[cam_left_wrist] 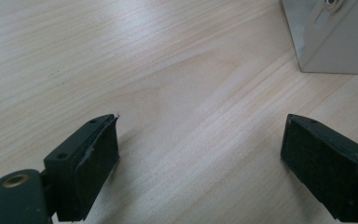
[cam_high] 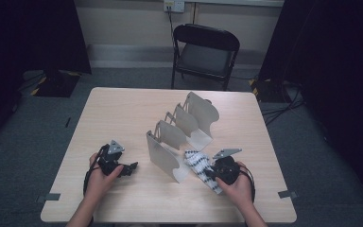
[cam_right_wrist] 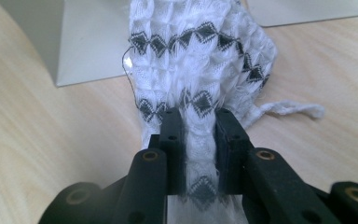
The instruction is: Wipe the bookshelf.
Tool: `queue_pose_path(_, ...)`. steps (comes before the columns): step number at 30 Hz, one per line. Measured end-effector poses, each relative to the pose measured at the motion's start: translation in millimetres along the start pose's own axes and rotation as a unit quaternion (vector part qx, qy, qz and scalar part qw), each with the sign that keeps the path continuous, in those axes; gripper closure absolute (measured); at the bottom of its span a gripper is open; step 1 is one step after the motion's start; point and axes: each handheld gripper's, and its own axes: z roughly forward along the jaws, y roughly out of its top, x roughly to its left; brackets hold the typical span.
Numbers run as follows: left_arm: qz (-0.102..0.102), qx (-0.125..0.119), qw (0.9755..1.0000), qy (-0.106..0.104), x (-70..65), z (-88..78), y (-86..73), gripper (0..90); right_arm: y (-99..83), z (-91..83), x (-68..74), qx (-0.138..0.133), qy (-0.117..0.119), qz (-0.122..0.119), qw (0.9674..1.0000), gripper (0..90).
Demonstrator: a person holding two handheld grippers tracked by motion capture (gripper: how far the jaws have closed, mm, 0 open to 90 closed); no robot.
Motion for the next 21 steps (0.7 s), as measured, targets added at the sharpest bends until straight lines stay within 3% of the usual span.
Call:
queue_pose_path(10, 0.001, 0.0, 1.0, 0.0, 0.1, 0.0, 0.1, 11.0, 26.6, 13.0, -1.9, -0.005, -0.023, -0.012, 0.9997, 71.8)
queue_pose_path(14, -0.001, -0.001, 1.0, -0.001, 0.0, 0.3, 0.1, 10.9, 34.3, 20.5, -2.5, -0.011, -0.023, -0.023, 0.9994, 65.0)
queue_pose_path(16, -0.001, -0.002, 1.0, -0.001, -0.1, 0.4, 0.1, 10.9, 34.8, 21.2, -3.0, -0.014, -0.023, -0.022, 0.9994, 62.2)
queue_pose_path(18, -0.001, -0.001, 1.0, -0.001, 0.0, 0.3, 0.2, 10.9, 33.8, 18.2, -5.0, -0.02, -0.026, -0.018, 0.9993, 53.6)
queue_pose_path(21, 0.001, 0.001, 1.0, 0.0, 0.3, 0.1, 0.2, 10.9, 28.7, 8.1, -10.3, -0.035, -0.021, 0.002, 0.9991, 51.8)
